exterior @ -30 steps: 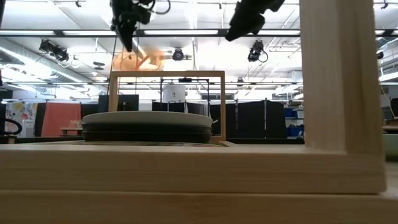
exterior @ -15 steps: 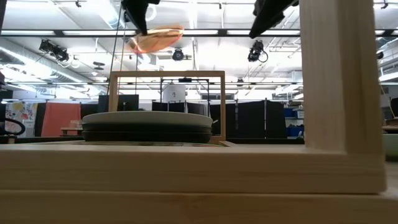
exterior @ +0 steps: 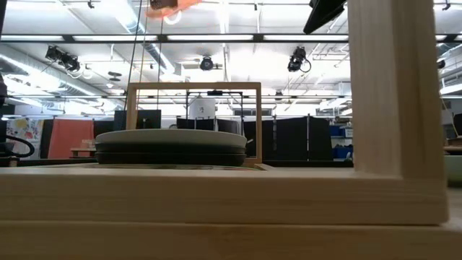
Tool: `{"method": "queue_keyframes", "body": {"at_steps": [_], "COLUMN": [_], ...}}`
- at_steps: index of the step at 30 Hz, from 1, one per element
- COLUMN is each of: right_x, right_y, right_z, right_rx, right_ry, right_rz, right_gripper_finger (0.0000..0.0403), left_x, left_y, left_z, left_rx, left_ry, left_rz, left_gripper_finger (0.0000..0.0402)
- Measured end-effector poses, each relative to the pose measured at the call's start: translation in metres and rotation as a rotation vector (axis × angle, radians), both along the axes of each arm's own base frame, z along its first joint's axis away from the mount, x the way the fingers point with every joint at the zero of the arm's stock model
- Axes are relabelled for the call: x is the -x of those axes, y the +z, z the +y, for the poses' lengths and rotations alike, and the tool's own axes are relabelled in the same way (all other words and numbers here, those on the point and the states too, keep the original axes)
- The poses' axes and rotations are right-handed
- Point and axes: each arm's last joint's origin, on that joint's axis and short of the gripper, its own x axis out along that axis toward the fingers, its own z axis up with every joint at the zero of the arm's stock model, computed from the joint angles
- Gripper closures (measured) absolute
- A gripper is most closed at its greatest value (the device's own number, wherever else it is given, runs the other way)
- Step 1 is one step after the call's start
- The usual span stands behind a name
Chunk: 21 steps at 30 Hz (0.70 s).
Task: Place and stack plates onto a shelf
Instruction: Stack the small orange transparent plate on top of the small green transparent plate on the shelf
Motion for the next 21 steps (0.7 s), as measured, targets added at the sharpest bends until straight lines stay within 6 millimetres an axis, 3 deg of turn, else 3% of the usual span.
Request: {"method": "queue_keyframes", "body": {"at_steps": [12, 21], "right_x": [0.002, 0.005], "right_y": [0.001, -0.004], "right_z": [-0.001, -0.001], "right_rx": [-0.007, -0.019], "right_ry": [-0.009, -0.031], "right_rz": [0.004, 0.037], "right_gripper_finger": [0.0208, 0.0208], "left_x": [-0.021, -0.051], "left_y": [-0.005, -0.037], "left_z": [-0.091, -0.153], "left_rx": [0.042, 0.040], "left_ry": [-0.161, -0.259], "left_rz": [-0.011, 0.070], "left_gripper_finger": [0.0399, 0.0399]}}
